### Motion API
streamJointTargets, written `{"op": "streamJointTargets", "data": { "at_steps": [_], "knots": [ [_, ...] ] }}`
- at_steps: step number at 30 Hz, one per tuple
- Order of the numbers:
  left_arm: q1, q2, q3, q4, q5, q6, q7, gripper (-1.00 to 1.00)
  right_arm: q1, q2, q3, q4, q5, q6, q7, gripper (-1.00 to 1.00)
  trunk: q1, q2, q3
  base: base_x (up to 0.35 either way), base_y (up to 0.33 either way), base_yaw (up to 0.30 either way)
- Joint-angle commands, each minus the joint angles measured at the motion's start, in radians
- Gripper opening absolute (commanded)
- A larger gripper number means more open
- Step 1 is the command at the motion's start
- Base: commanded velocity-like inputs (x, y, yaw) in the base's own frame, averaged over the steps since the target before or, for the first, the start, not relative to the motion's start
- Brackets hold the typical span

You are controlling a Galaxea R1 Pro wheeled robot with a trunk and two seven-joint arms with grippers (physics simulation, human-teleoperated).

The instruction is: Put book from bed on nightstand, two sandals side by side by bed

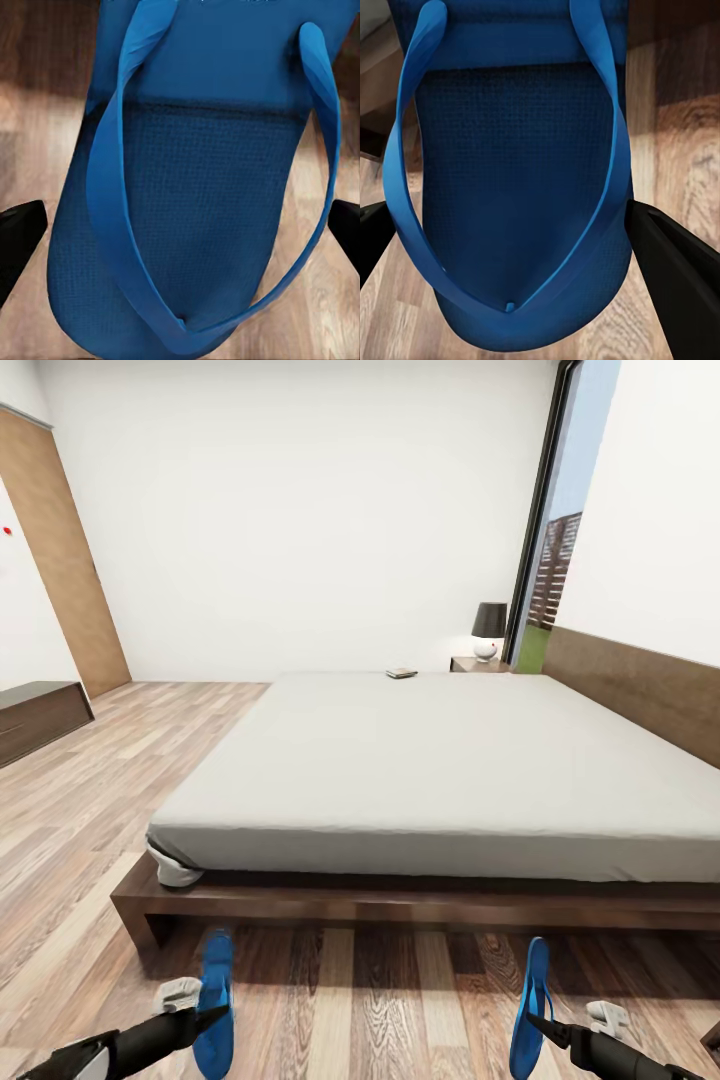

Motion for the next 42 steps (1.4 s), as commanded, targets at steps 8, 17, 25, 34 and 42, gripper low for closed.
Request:
{"op": "streamJointTargets", "data": {
  "at_steps": [8,17,25,34,42],
  "knots": [
    [-0.003,-0.005,-0.01,-0.266,-0.115,0.354,0.339,-1.0,-0.001,0.0,-0.007,0.001,0.003,0.002,0.004,-1.0,0.0,0.0,-0.001,0.0,0.0,0.0],
    [-0.004,-0.059,-0.011,-0.347,-0.272,0.469,0.52,-1.0,-0.001,-0.003,-0.008,0.001,0.003,0.012,0.014,-1.0,0.0,0.0,-0.001,0.0,0.0,0.0],
    [-0.005,-0.09,-0.01,-0.352,-0.279,0.473,0.574,-1.0,-0.001,-0.008,-0.007,0.001,0.003,0.011,0.013,-1.0,0.0,0.0,-0.001,0.0,0.0,0.0],
    [-0.017,-0.091,-0.009,-0.365,-0.276,0.468,0.669,-1.0,-0.001,-0.008,-0.008,0.001,0.003,0.004,0.006,-1.0,0.0,0.0,-0.001,0.0,0.0,0.0],
    [-0.019,-0.091,-0.008,-0.367,-0.271,0.467,0.689,-1.0,-0.001,-0.008,-0.007,0.001,0.003,0.004,0.007,-1.0,0.007,-0.014,-0.007,0.0,0.0,0.0]
  ]
}}
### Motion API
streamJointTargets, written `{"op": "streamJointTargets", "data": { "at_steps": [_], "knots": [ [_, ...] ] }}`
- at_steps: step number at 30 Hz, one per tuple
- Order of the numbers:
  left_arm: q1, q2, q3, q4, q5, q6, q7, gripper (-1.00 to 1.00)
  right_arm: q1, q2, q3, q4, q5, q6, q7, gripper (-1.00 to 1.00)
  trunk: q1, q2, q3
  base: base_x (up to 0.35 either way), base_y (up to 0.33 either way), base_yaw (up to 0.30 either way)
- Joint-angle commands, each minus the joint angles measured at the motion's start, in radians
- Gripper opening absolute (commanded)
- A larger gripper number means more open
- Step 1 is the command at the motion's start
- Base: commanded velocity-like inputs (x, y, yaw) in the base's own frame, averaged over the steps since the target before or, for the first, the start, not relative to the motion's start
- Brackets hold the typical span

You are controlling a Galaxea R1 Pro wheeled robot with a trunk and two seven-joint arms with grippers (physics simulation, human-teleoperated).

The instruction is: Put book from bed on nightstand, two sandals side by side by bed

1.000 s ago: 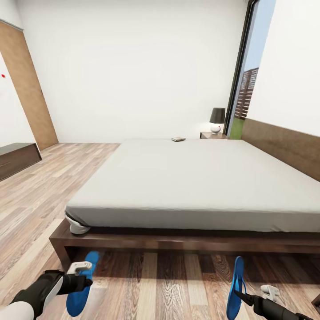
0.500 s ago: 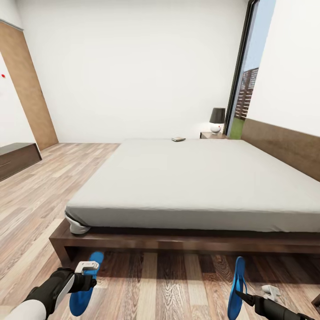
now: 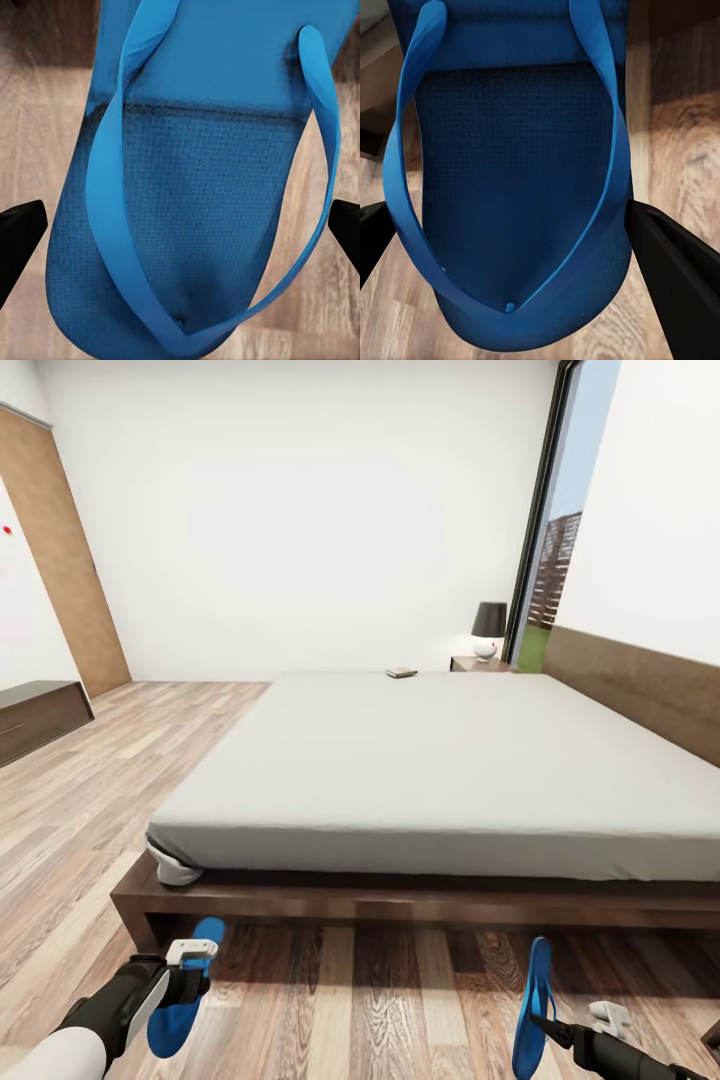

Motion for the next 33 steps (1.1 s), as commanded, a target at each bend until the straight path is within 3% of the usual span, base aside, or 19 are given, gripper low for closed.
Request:
{"op": "streamJointTargets", "data": {
  "at_steps": [1,11,29,33],
  "knots": [
    [0.0,0.001,-0.002,-0.002,0.002,0.005,-0.002,-1.0,-0.001,0.0,-0.008,0.001,0.002,0.002,0.004,-1.0,0.004,-0.008,-0.004,0.0,0.0,0.0],
    [0.0,-0.012,-0.002,-0.002,0.002,0.006,-0.002,-1.0,-0.001,0.0,-0.008,0.001,0.002,0.002,0.005,-1.0,0.042,-0.078,-0.036,0.0,0.0,0.0],
    [0.0,-0.016,-0.003,-0.002,0.003,0.005,-0.002,-1.0,-0.001,-0.003,-0.008,0.001,0.001,0.008,0.016,-1.0,0.05,-0.082,-0.105,0.0,0.0,0.0],
    [0.0,-0.016,-0.003,-0.002,0.002,0.005,-0.002,-1.0,-0.001,-0.016,-0.016,-0.009,-0.004,0.058,0.019,-1.0,0.052,-0.083,-0.121,0.0,0.0,0.0]
  ]
}}
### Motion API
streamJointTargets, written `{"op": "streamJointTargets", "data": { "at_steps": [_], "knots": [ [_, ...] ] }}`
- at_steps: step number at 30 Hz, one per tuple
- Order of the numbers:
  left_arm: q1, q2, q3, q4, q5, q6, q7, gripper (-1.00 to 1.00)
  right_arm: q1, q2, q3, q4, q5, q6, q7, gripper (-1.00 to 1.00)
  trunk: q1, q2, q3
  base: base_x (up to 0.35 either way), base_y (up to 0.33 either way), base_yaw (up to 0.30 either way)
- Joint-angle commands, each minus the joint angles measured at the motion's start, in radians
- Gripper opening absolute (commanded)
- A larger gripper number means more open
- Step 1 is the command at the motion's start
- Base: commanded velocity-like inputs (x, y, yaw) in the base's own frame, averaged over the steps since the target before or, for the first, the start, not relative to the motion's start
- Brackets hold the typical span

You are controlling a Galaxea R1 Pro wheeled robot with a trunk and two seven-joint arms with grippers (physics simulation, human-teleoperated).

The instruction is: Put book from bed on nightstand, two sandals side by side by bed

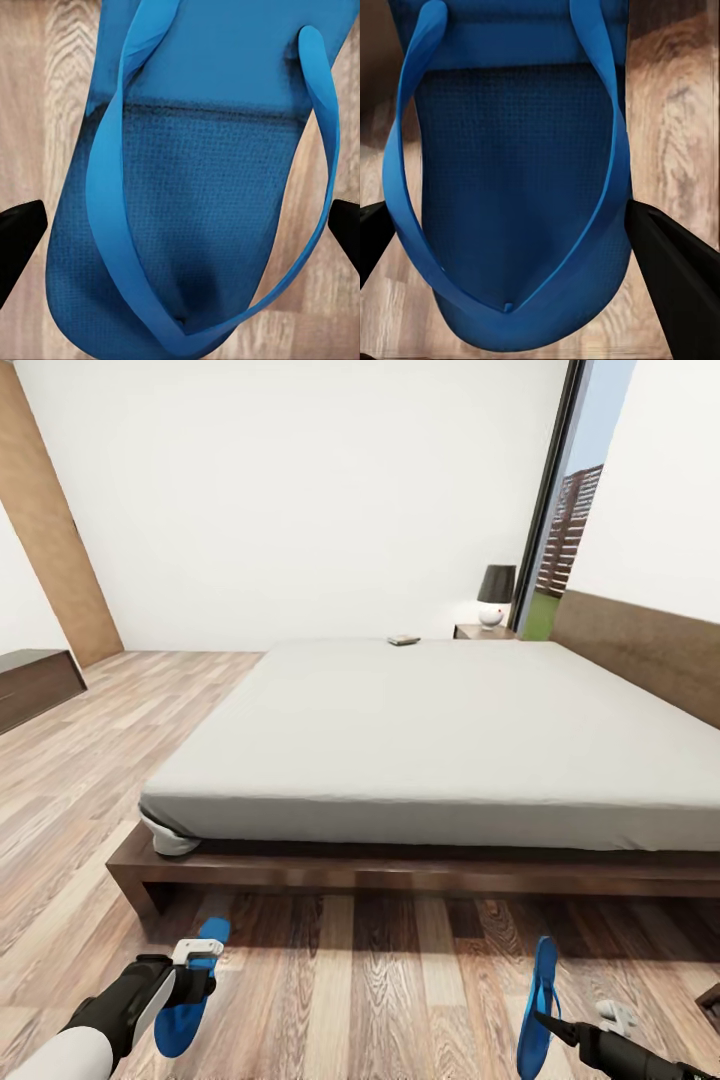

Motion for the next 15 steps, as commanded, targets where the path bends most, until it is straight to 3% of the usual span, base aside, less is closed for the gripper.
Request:
{"op": "streamJointTargets", "data": {
  "at_steps": [1,5,10,11,15],
  "knots": [
    [0.0,0.001,-0.002,-0.002,0.002,0.005,-0.002,-1.0,0.0,-0.011,-0.005,-0.007,-0.002,0.058,0.004,-1.0,0.0,-0.001,-0.005,0.0,0.0,0.0],
    [0.0,-0.002,-0.002,-0.002,0.002,0.005,-0.002,-1.0,-0.002,-0.021,-0.007,-0.017,-0.003,0.225,0.004,-1.0,0.002,-0.002,-0.02,0.0,0.0,0.0],
    [0.0,-0.002,-0.002,-0.003,0.002,0.004,-0.002,-1.0,-0.003,-0.023,-0.009,-0.121,-0.004,0.289,0.005,-1.0,0.004,-0.003,-0.04,0.0,0.0,0.0],
    [0.0,-0.003,-0.002,-0.003,0.002,0.003,-0.002,-1.0,-0.003,-0.024,-0.009,-0.146,-0.008,0.34,0.005,-1.0,0.005,-0.003,-0.044,0.0,0.0,0.0],
    [0.0,-0.004,-0.002,-0.003,0.002,0.002,-0.002,-1.0,-0.003,-0.023,-0.009,-0.173,-0.05,0.386,0.005,-1.0,0.006,-0.004,-0.059,0.0,0.0,0.0]
  ]
}}
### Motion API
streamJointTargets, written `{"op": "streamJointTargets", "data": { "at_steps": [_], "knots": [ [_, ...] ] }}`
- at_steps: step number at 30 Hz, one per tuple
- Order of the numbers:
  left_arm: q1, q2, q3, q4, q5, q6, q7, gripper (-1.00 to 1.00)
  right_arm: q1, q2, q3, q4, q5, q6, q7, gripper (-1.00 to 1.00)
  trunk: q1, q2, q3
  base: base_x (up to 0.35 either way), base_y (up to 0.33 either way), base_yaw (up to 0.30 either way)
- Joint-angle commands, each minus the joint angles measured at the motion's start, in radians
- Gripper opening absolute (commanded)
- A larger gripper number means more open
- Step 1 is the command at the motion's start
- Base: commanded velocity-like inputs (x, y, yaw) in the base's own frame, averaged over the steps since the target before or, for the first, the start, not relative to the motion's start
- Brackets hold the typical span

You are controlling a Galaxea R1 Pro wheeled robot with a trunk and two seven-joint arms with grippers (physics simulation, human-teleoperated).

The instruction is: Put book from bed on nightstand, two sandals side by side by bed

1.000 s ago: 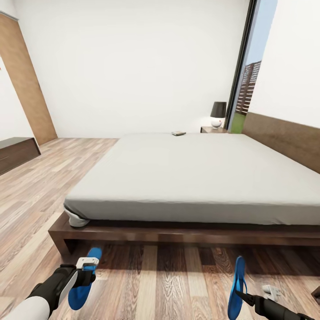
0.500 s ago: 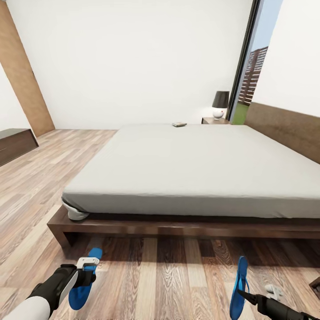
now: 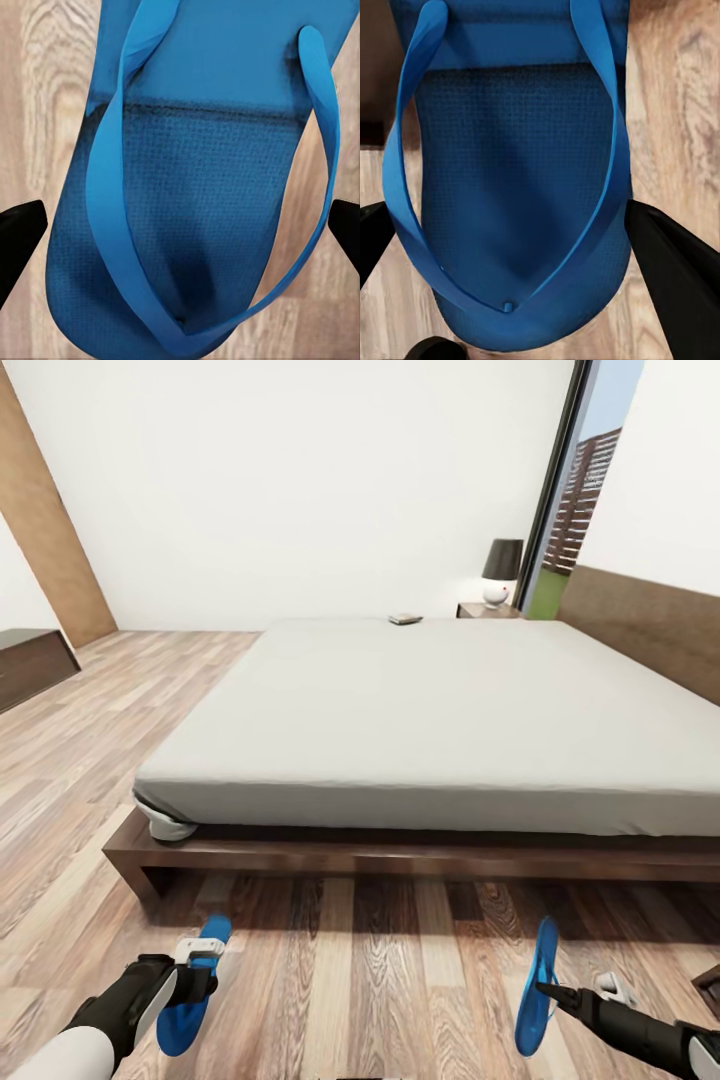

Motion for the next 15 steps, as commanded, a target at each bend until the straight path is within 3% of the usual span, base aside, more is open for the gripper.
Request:
{"op": "streamJointTargets", "data": {
  "at_steps": [1,4,15],
  "knots": [
    [0.0,0.001,-0.002,-0.002,0.002,0.005,-0.002,-1.0,0.0,-0.001,0.0,-0.005,-0.024,0.014,0.001,-1.0,0.0,-0.001,-0.005,0.0,0.0,0.0],
    [0.0,0.0,-0.002,-0.003,0.002,0.005,-0.001,-1.0,0.0,-0.001,0.0,-0.008,-0.051,0.018,0.001,-1.0,0.002,-0.001,-0.016,0.0,0.0,0.0],
    [0.0,0.001,-0.002,-0.04,0.004,0.006,-0.003,-1.0,0.0,-0.006,-0.001,-0.011,-0.059,0.019,0.001,-1.0,0.006,-0.004,-0.059,0.0,0.0,0.0]
  ]
}}
